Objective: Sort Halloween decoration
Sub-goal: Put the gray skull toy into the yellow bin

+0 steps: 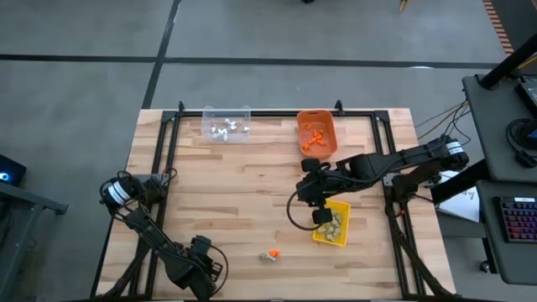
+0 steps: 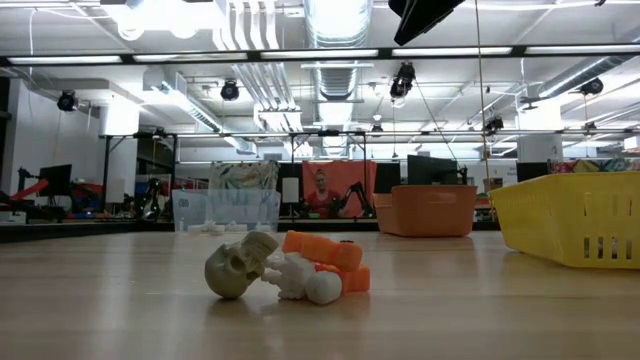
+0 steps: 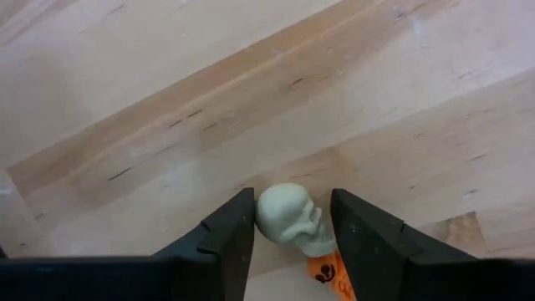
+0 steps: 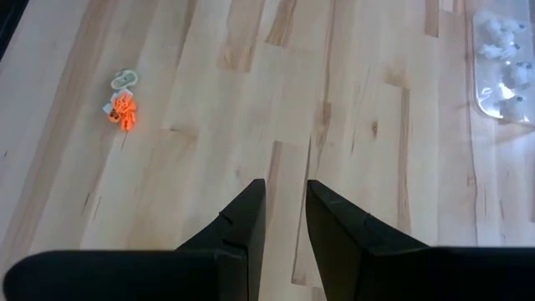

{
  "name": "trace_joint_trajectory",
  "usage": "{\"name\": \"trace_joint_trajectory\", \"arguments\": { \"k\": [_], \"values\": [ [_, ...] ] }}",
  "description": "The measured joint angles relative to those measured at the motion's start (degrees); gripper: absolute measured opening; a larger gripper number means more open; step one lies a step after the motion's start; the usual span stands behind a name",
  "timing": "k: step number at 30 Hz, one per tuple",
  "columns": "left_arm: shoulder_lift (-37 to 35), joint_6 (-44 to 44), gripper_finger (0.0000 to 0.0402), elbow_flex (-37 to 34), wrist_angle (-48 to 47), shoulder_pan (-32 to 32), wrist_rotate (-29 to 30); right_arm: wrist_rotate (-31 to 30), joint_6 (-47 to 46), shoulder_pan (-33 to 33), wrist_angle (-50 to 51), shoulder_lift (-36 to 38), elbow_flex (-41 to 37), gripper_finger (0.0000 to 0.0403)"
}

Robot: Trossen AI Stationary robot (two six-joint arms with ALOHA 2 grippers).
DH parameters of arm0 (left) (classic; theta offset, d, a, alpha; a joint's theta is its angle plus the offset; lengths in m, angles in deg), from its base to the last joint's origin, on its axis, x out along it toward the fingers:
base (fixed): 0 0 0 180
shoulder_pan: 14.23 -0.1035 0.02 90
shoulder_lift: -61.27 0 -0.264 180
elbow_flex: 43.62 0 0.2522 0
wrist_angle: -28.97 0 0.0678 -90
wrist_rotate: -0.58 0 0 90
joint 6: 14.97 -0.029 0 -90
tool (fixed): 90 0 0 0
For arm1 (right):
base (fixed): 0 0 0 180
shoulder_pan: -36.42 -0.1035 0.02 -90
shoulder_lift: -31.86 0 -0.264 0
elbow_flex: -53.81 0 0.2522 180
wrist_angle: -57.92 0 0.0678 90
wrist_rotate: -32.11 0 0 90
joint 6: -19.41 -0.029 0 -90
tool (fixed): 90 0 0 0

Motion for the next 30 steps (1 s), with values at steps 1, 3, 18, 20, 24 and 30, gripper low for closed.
{"name": "trace_joint_trajectory", "arguments": {
  "k": [1,3,18,20,24,30],
  "values": [
    [0.00,0.00,0.0138,0.00,0.06,0.00,0.04,-0.01,0.02,0.00,0.03,0.02,-0.11,0.0079],
    [0.00,-0.02,0.0122,0.00,0.17,0.00,0.18,-0.01,-0.07,0.00,-0.02,0.02,-0.27,0.0079],
    [-1.59,-2.42,0.0068,-0.28,-0.49,-0.02,7.75,0.01,-0.85,-0.02,-0.01,0.02,-0.48,0.0079],
    [-2.62,-4.12,0.0068,0.62,-1.45,-0.04,11.93,0.01,-0.85,-0.02,0.01,0.02,-0.48,0.0079],
    [-4.08,-9.08,0.0068,3.40,-3.29,-0.17,23.74,0.18,-0.83,-0.02,-0.05,0.04,-0.61,0.0079],
    [-7.03,-23.36,0.0068,8.47,-3.11,-1.10,44.21,0.42,-1.51,-0.02,-0.26,0.04,-1.88,0.0079]
  ]
}}
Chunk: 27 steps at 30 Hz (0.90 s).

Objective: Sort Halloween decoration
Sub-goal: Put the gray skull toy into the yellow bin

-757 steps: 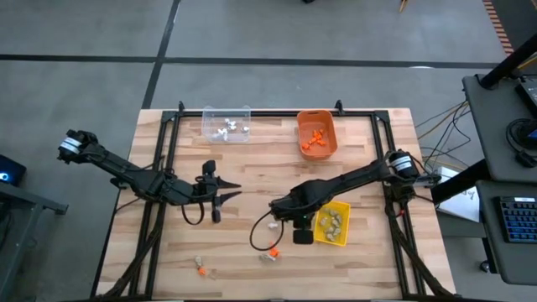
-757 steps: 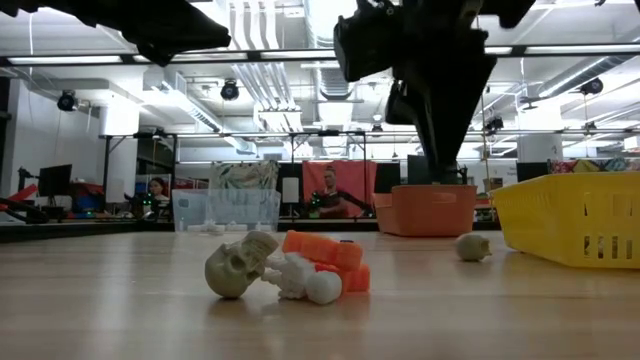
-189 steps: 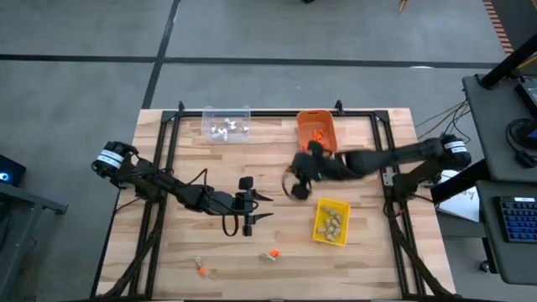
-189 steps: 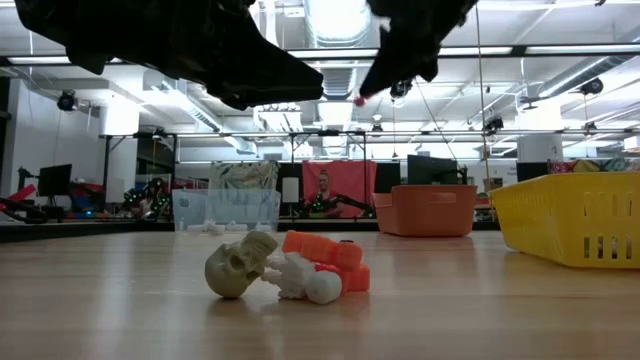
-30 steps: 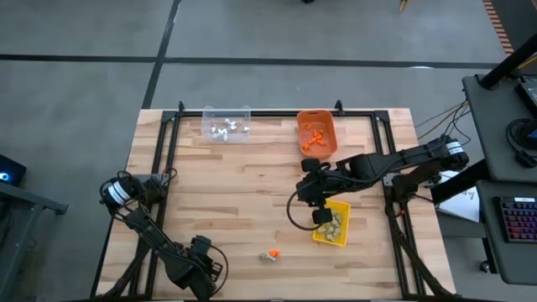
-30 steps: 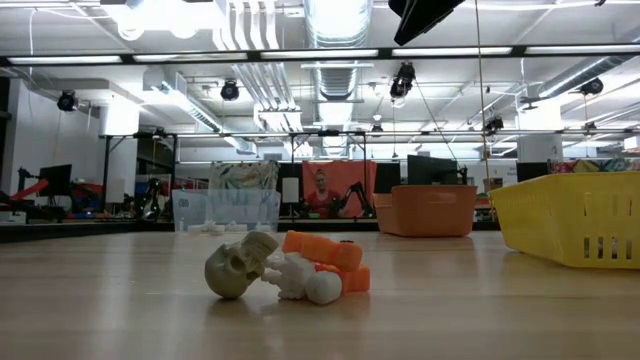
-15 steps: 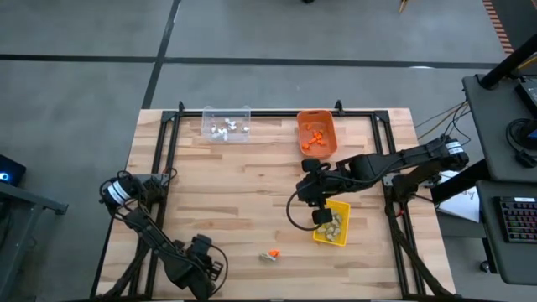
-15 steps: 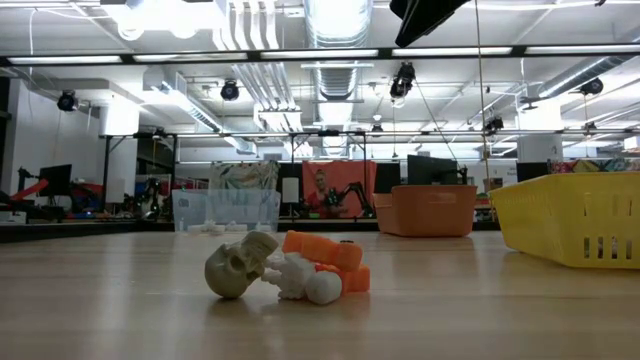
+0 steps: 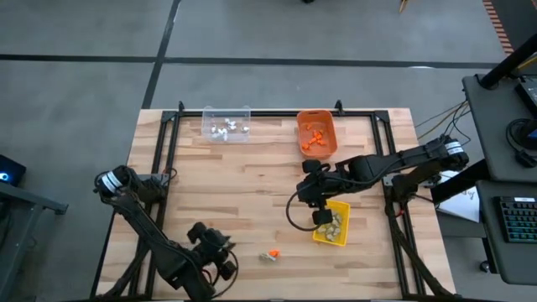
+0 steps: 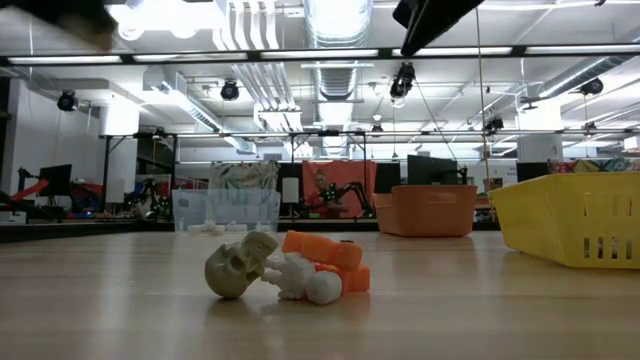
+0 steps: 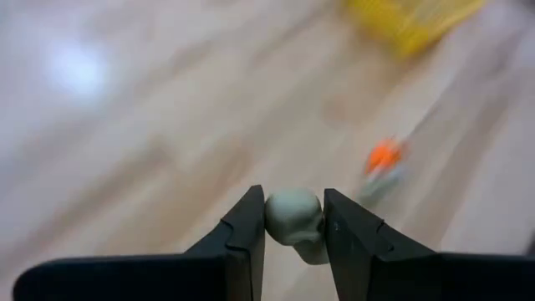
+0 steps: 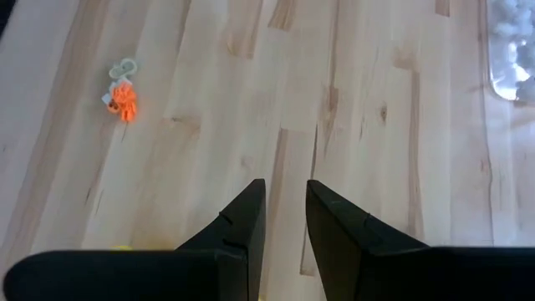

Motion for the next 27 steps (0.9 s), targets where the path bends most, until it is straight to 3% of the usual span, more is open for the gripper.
{"name": "trace_joint_trajectory", "arguments": {
  "k": [6,14,20,27],
  "values": [
    [-1.11,-20.65,0.0068,7.26,0.39,-2.82,11.14,1.82,-1.34,-0.39,0.98,0.11,-2.23,0.0079],
    [-1.08,-49.61,0.0068,11.55,11.69,-9.90,15.18,2.77,-3.20,-2.92,5.47,1.60,-2.50,0.0079],
    [0.52,-69.77,0.0068,11.07,27.28,-15.75,10.40,2.69,-4.04,-5.68,4.71,5.21,-3.03,0.0079],
    [3.65,-84.74,0.0068,10.56,41.68,-21.77,-1.36,2.55,-3.96,-9.63,1.46,9.73,-4.33,0.0079]
  ]
}}
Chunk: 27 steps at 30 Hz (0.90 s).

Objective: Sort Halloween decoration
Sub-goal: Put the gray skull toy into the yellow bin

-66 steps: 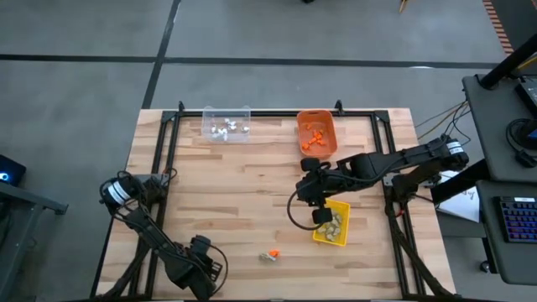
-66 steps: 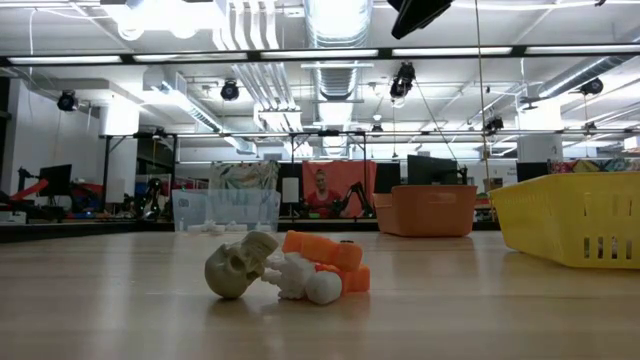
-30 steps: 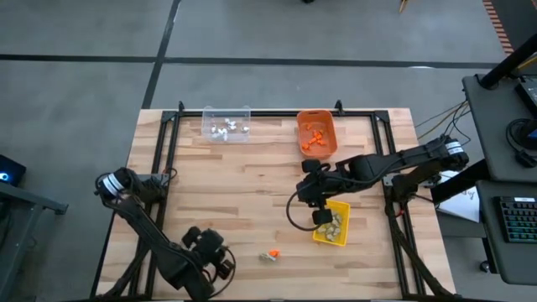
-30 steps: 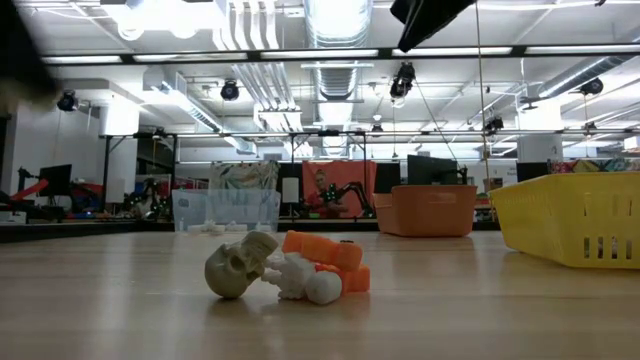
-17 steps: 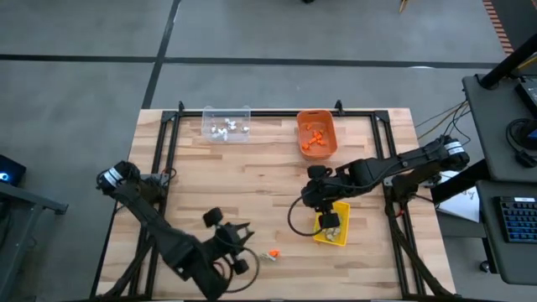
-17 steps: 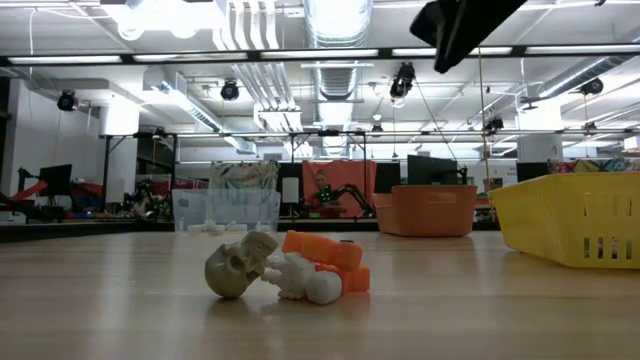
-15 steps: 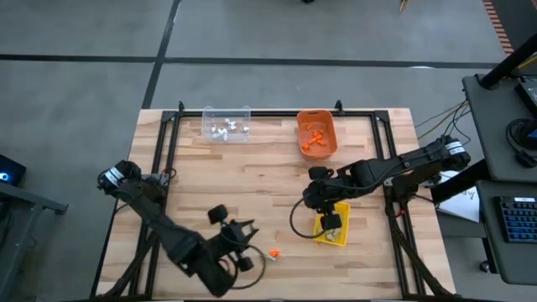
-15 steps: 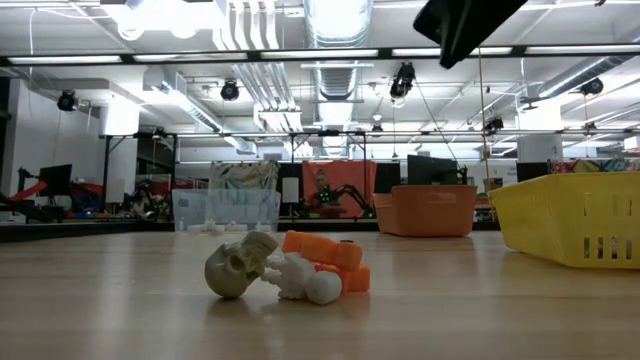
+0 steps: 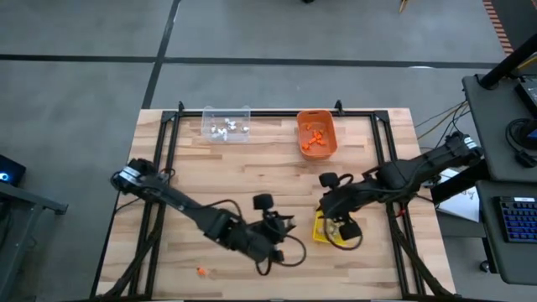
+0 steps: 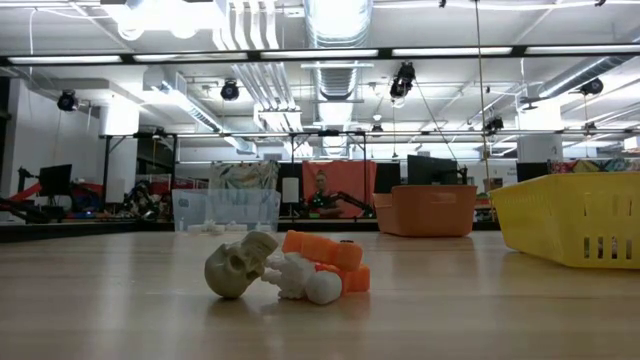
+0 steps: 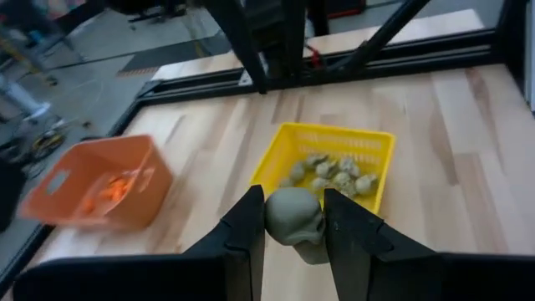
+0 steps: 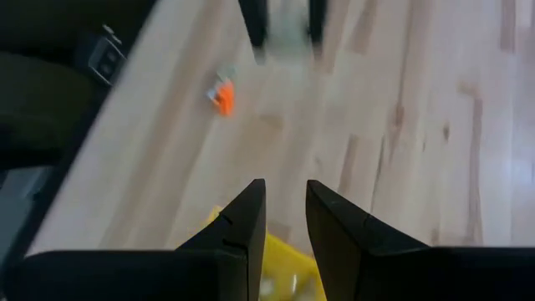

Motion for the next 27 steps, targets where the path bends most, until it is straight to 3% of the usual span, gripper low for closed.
{"name": "trace_joint_trajectory", "arguments": {
  "k": [14,18,24,27],
  "values": [
    [9.47,-8.05,0.0068,-0.37,13.47,-9.01,-13.15,0.00,7.09,-4.14,-14.50,3.95,-4.48,0.0079],
    [12.30,-8.42,0.0068,-0.39,16.16,-11.54,-14.47,0.00,8.16,-4.14,-17.42,3.91,-5.10,0.0079],
    [16.46,-8.34,0.0068,-0.39,27.97,-14.01,-23.41,0.10,7.50,-4.17,-20.85,3.93,-7.06,0.0079],
    [18.28,-8.25,0.0068,-0.37,32.40,-14.15,-24.97,0.25,6.16,-4.30,-22.19,3.93,-8.32,0.0079]
  ]
}}
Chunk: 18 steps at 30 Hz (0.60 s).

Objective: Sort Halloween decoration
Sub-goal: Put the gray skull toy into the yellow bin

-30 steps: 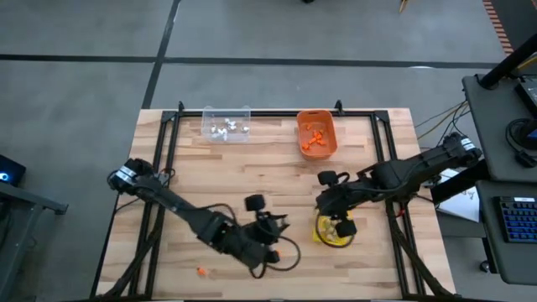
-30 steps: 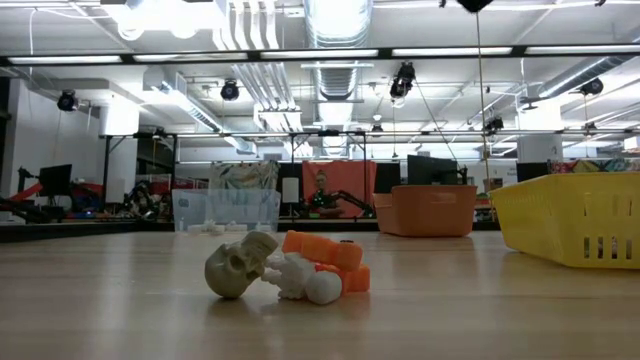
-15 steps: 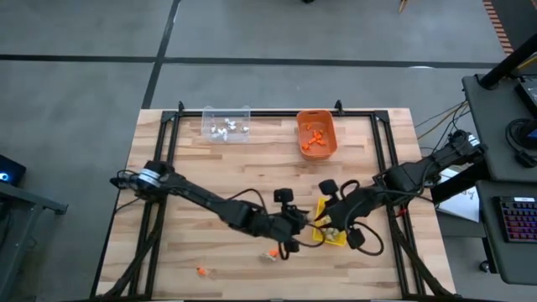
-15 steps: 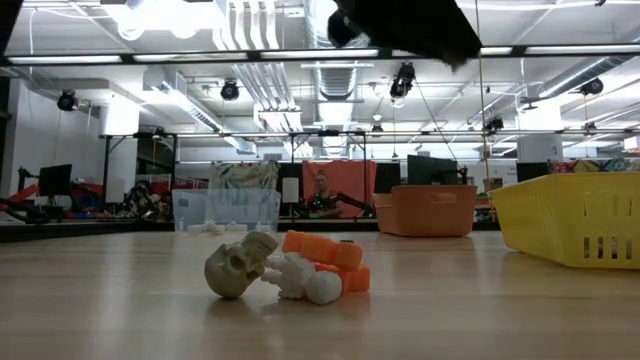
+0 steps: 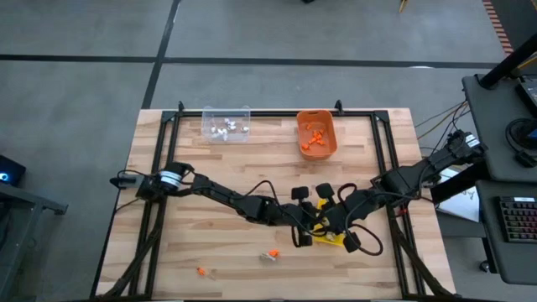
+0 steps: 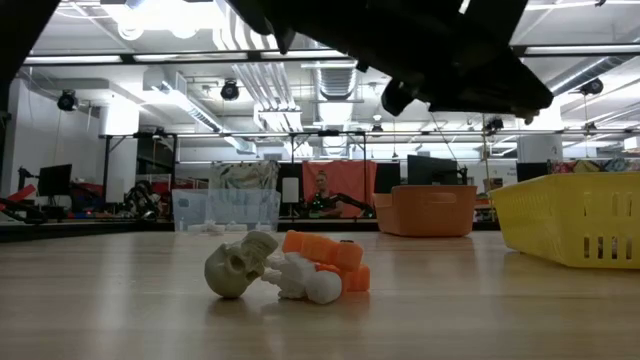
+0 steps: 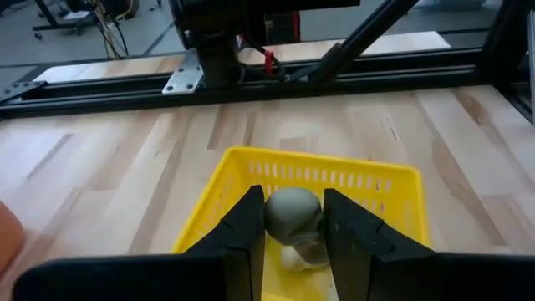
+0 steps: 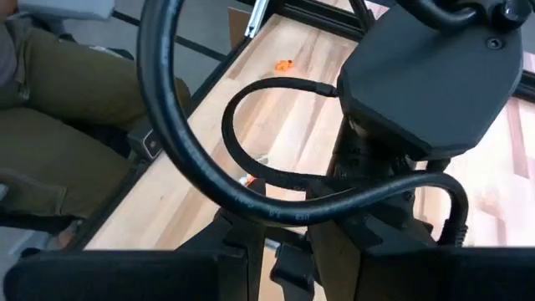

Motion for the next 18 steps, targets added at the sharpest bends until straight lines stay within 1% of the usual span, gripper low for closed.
{"name": "trace_joint_trajectory", "arguments": {
  "k": [7,11,14,18],
  "values": [
    [2.27,0.50,0.0069,0.13,2.07,-0.02,-0.14,-0.40,-2.00,-1.54,-4.62,0.07,-3.15,0.0079],
    [3.26,1.79,0.0077,0.15,3.42,0.15,-0.55,-0.77,-2.05,-2.45,-6.86,0.07,-3.92,0.0079],
    [3.31,2.78,0.0092,0.15,3.39,0.13,-0.55,-0.69,-2.04,-2.56,-8.08,0.07,-3.96,0.0079],
    [3.31,2.95,0.0125,0.17,3.41,0.13,-0.55,-0.42,-1.94,-2.56,-8.81,0.11,-3.95,0.0079]
  ]
}}
